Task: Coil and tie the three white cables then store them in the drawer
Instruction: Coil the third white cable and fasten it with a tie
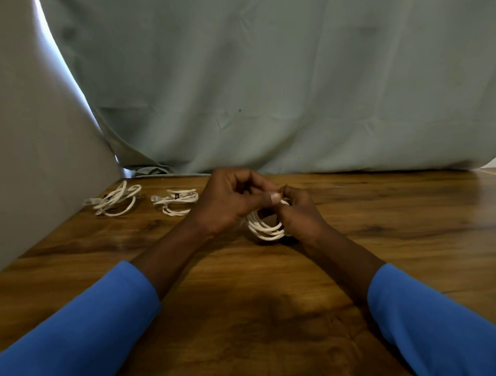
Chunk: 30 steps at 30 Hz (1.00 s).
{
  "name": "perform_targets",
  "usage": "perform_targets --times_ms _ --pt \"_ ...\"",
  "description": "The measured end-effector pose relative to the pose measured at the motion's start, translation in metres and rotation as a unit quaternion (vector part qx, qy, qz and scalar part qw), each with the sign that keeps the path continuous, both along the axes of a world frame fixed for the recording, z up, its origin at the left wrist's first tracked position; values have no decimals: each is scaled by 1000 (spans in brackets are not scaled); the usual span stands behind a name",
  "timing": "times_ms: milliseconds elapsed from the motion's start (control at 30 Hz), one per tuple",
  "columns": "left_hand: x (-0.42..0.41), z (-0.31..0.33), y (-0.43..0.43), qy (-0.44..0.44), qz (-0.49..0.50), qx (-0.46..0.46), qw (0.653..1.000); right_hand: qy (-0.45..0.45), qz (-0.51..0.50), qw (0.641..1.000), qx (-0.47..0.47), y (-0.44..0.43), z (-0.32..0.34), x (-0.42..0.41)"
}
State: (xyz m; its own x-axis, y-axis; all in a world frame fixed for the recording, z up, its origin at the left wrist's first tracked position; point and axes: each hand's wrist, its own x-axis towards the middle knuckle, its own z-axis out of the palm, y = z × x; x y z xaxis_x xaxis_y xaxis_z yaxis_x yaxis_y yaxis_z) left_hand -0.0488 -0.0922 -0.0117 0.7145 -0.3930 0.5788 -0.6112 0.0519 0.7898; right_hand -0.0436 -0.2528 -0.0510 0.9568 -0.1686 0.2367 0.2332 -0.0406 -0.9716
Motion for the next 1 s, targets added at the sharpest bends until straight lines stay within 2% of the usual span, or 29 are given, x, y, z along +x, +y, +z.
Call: perform_targets --times_ms 167,300,400,633,767,900,1000 --pt "-1 -18 -9 -1 -20 50 999 20 15 997 76 -11 6 -2" --pt "2 -21 -11 -9 -1 61 998 12 31 985 169 -14 9 2" --pt "4 -24 -11 -17 13 83 996 13 59 978 201 -15 10 1" --pt "7 -30 -10 -16 33 107 994 3 47 992 119 -18 11 -3" --pt "2 -28 -11 -16 16 64 998 -32 40 995 89 -16 14 -7" --pt "7 -22 -8 -40 113 -30 992 -72 52 995 43 -15 15 -9" --pt "15 -19 -3 -1 143 -11 990 -87 64 994 10 -15 14 -12"
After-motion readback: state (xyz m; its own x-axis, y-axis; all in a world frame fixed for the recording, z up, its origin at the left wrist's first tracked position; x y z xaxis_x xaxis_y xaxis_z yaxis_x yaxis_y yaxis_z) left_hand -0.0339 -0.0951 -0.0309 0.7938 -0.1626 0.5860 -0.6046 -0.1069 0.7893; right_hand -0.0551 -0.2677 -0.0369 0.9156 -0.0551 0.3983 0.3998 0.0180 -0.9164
